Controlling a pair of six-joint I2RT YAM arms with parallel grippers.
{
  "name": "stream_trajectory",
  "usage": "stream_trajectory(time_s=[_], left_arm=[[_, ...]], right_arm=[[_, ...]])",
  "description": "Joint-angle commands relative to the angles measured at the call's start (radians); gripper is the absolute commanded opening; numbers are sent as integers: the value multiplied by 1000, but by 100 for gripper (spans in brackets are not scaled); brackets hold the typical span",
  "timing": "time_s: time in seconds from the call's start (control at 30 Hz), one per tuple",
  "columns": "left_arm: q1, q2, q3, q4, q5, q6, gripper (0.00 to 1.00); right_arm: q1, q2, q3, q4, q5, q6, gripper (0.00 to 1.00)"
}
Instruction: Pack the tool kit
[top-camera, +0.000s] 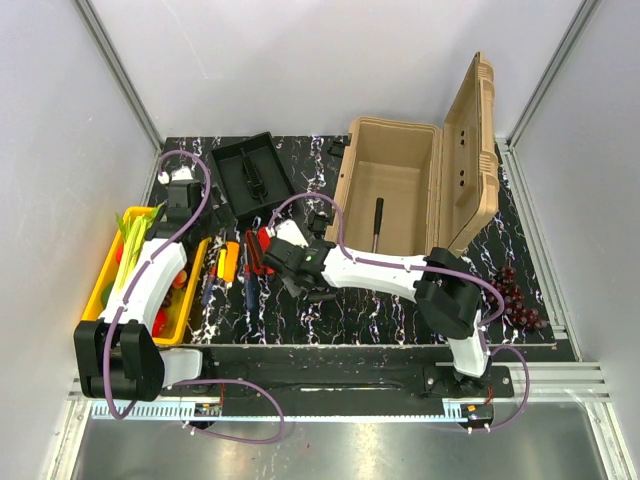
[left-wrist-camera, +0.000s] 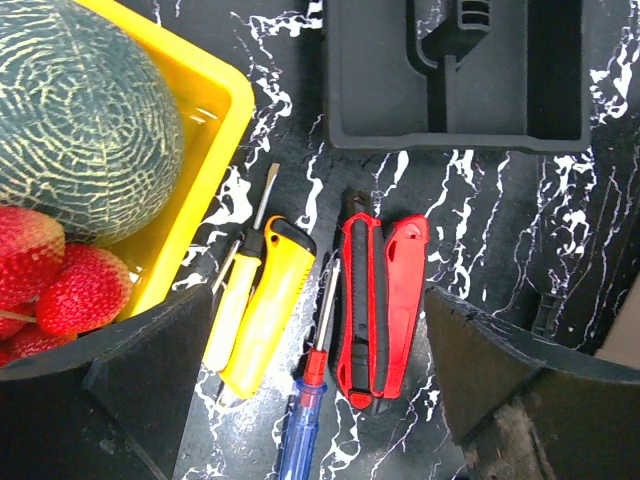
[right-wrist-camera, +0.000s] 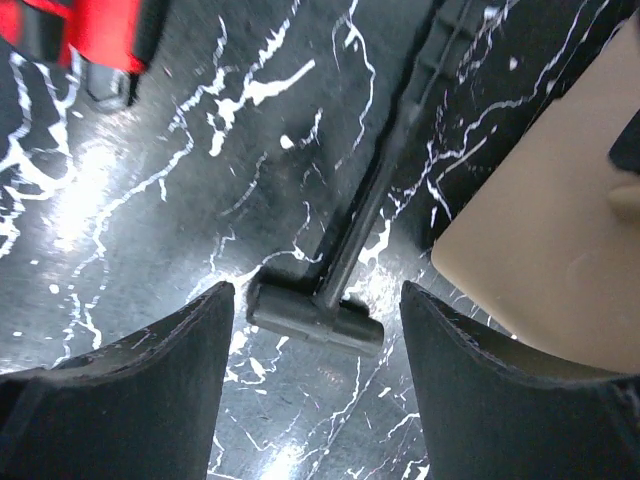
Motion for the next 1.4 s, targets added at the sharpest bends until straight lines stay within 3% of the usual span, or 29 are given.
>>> stream_trajectory(time_s=[0.0,0.17,0.43,0.77,0.9,1.23,1.37], left_arm=[[-1,-17,18,1,-59,-18,91],[-1,-14,19,3,-57,-16,91],[-1,-7,19,3,-51,-18,91],[-1,-9,21,3,-54,-16,91],[-1,-4,22,5,-51,-15,91],[-1,-21,22,1,-74,-25,91],[1,-40,27,-34,-186,-62,91]], right_arm=[[-10,4,-39,-6,47,111,73],[-77,6,-148,71,-76,197,71],[-90,7,-202,197,-105,125,65],[-91,35,-199,252,-271,56,22],[-90,41,-194,258,-299,33,0],[-90,-59,-155,243,-227,18,0],[-90,-154,-156,311,-262,-39,0]])
